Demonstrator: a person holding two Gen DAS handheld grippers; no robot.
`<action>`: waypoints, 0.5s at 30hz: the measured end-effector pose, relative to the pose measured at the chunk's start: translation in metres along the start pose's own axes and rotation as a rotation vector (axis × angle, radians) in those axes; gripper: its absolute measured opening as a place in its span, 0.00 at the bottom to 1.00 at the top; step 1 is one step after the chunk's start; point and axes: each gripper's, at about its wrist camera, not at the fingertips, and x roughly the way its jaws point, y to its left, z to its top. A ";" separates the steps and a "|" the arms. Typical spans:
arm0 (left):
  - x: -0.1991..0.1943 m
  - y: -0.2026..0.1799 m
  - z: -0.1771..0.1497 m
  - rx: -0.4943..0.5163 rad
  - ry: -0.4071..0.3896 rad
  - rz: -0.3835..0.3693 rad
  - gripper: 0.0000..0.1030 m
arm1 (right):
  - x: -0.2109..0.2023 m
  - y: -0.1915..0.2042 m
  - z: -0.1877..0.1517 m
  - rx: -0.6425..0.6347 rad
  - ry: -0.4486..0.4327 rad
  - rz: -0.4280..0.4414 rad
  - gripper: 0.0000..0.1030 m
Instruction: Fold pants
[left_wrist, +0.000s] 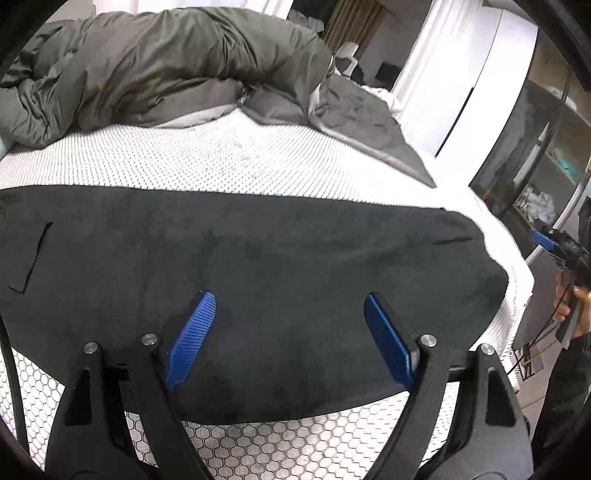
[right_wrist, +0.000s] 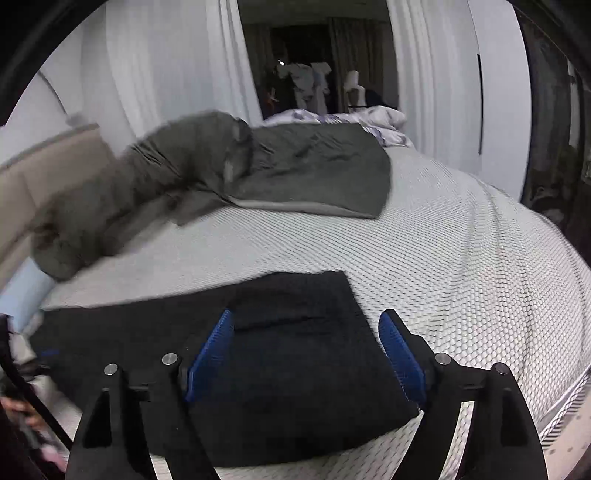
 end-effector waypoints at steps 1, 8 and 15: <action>-0.003 -0.001 0.001 -0.001 -0.005 -0.008 0.79 | -0.008 0.004 0.005 0.001 0.000 0.013 0.83; -0.005 -0.001 0.005 -0.020 -0.005 -0.010 0.79 | -0.052 0.031 0.035 0.046 -0.129 0.075 0.88; 0.016 -0.013 -0.004 0.016 0.050 0.008 0.79 | 0.002 -0.013 0.000 0.221 -0.049 -0.036 0.90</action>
